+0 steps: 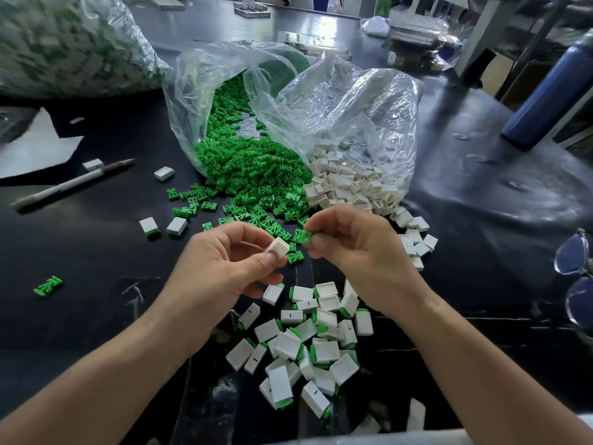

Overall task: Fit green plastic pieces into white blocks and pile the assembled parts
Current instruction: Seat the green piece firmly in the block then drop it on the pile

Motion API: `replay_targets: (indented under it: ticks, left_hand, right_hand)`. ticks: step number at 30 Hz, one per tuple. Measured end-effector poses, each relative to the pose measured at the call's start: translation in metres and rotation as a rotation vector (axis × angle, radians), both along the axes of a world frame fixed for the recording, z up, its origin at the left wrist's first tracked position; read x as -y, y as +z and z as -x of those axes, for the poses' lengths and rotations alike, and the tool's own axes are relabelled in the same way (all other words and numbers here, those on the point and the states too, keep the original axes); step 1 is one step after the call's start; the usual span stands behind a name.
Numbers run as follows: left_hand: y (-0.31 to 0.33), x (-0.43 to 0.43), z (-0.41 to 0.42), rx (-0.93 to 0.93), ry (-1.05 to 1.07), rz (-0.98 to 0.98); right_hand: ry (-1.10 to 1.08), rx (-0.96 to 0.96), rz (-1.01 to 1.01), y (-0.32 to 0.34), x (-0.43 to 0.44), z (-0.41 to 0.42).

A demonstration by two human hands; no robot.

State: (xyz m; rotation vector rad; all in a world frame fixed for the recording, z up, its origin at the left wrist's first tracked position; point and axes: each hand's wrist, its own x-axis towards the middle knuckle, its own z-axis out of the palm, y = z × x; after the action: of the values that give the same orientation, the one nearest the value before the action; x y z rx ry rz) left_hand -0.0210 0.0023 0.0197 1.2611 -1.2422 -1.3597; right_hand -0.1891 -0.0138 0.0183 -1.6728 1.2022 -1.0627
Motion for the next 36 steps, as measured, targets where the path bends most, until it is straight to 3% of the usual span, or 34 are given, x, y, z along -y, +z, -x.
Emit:
replay_targets:
  ticks: [3, 17, 28, 36]
  left_hand:
    - [0.000, -0.001, 0.000, 0.013, -0.019, -0.005]
    - [0.001, -0.002, 0.001, 0.029, -0.026, -0.004]
    - [0.002, -0.004, 0.002, 0.014, -0.049, -0.007]
    - [0.003, -0.004, 0.002, 0.031, -0.073, -0.011]
  right_hand:
    - [0.058, 0.049, 0.020, 0.001, -0.006, -0.004]
    - [0.063, -0.132, 0.092, 0.002, -0.013, -0.005]
    - [-0.112, -0.175, 0.125, 0.000, -0.010, -0.005]
    - [-0.008, 0.151, -0.065, 0.008, -0.013, -0.004]
